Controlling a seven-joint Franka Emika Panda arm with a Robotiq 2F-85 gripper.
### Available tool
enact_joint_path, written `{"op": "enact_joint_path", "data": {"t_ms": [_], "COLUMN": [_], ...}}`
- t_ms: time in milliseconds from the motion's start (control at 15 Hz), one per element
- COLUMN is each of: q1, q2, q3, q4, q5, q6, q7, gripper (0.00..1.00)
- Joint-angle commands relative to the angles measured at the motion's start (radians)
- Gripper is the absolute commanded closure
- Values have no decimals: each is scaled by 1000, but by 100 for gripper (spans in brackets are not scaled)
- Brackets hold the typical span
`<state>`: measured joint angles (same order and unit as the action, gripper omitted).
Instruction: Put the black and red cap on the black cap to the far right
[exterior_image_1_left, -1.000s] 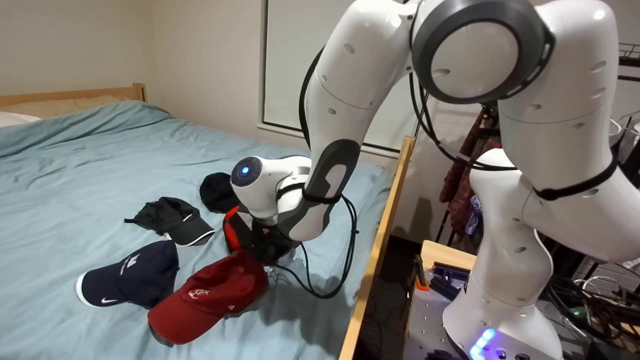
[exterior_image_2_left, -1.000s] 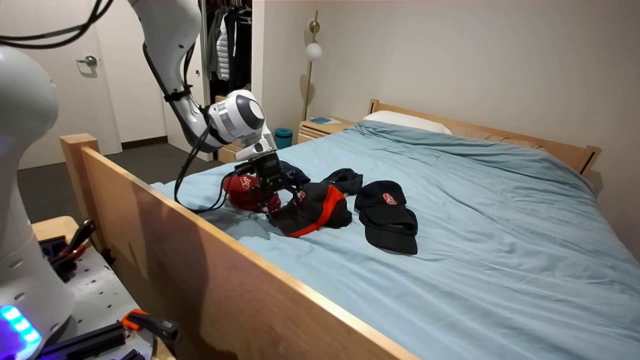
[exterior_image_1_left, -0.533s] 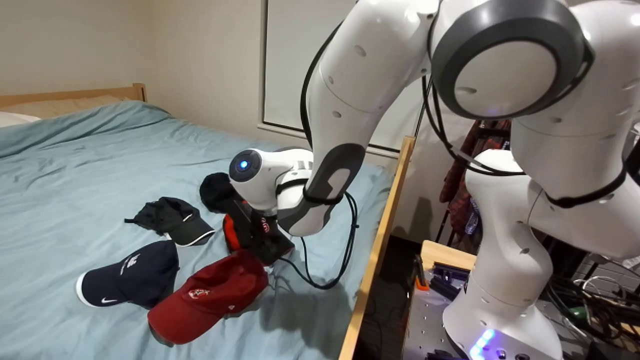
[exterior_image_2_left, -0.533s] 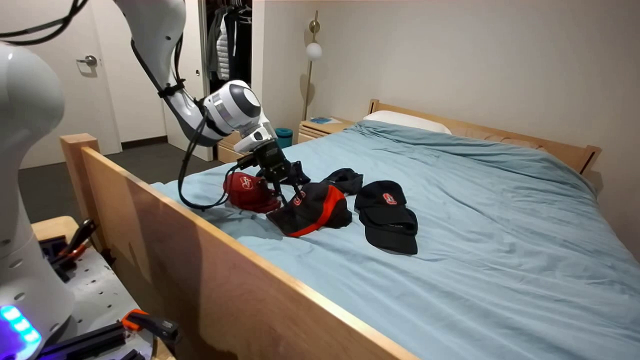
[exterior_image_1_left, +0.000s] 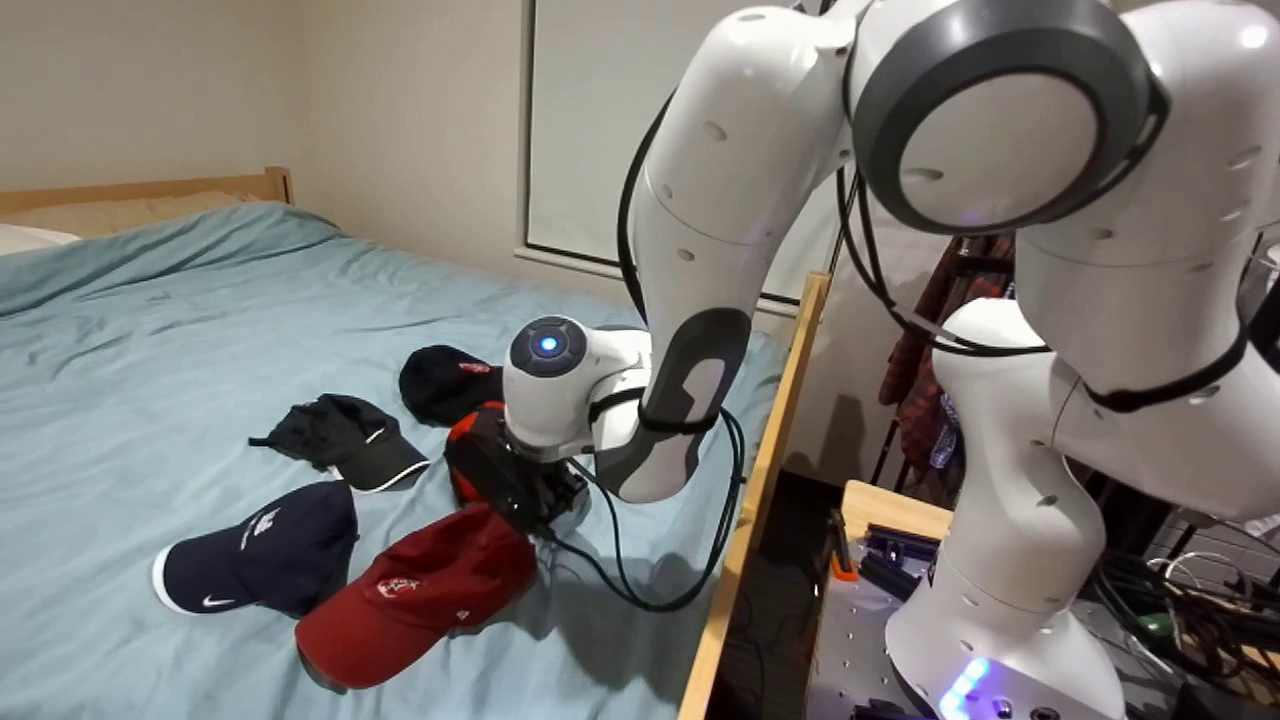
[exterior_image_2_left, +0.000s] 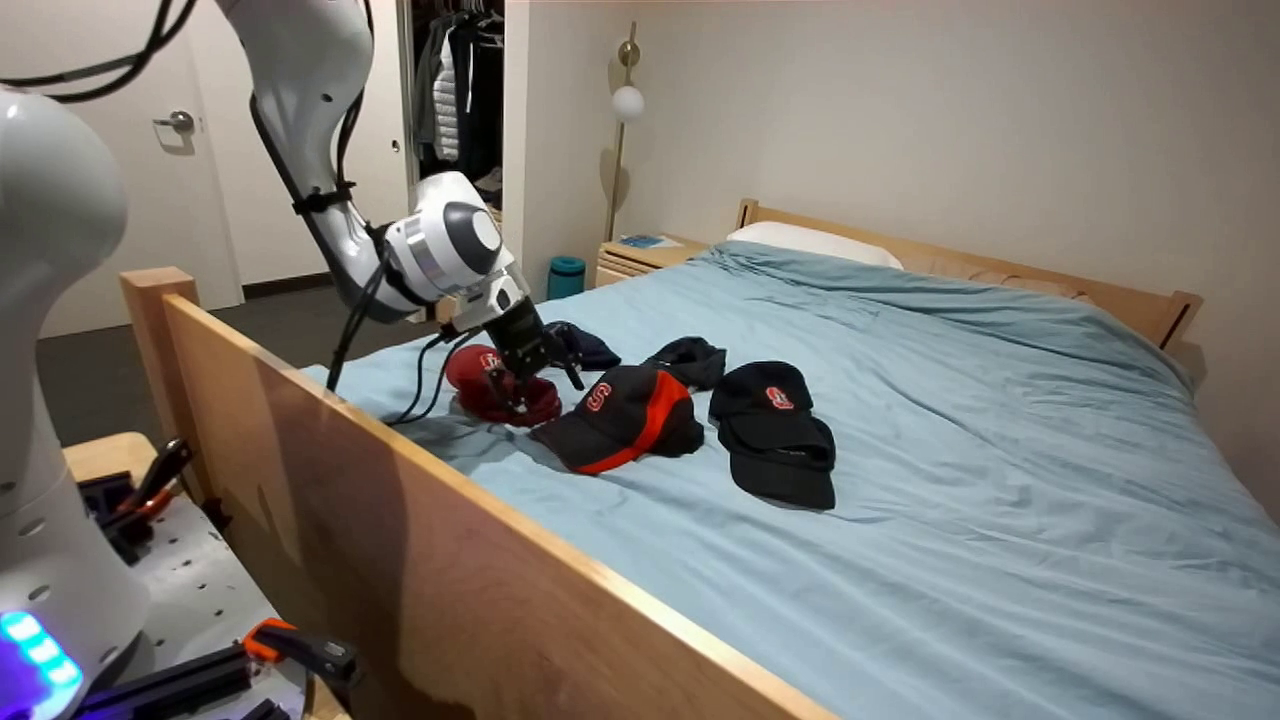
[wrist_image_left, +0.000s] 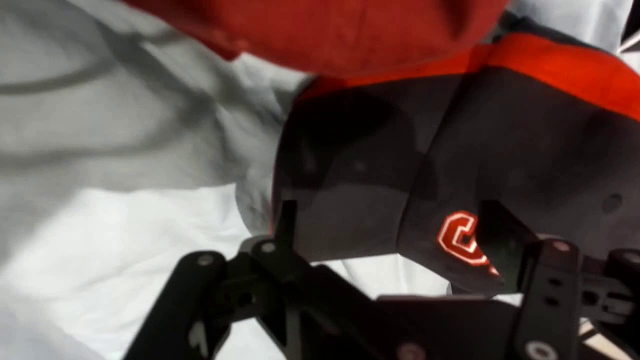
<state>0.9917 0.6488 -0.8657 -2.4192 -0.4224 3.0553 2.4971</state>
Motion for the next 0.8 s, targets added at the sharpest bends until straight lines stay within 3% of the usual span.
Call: {"op": "enact_joint_path", "data": {"t_ms": [0, 200, 400, 533, 733], "q1": [-126, -167, -111, -71, -51], "q2": [-61, -57, -6, 7, 21], "q3": [134, 199, 137, 82, 39], "q4": [-73, -74, -38, -8, 30], "q5": [120, 245, 312, 280, 225], "q6": [129, 44, -73, -175, -233], "q7": [-198, -303, -338, -342, -342], "gripper": [0, 0, 0, 0, 0]}}
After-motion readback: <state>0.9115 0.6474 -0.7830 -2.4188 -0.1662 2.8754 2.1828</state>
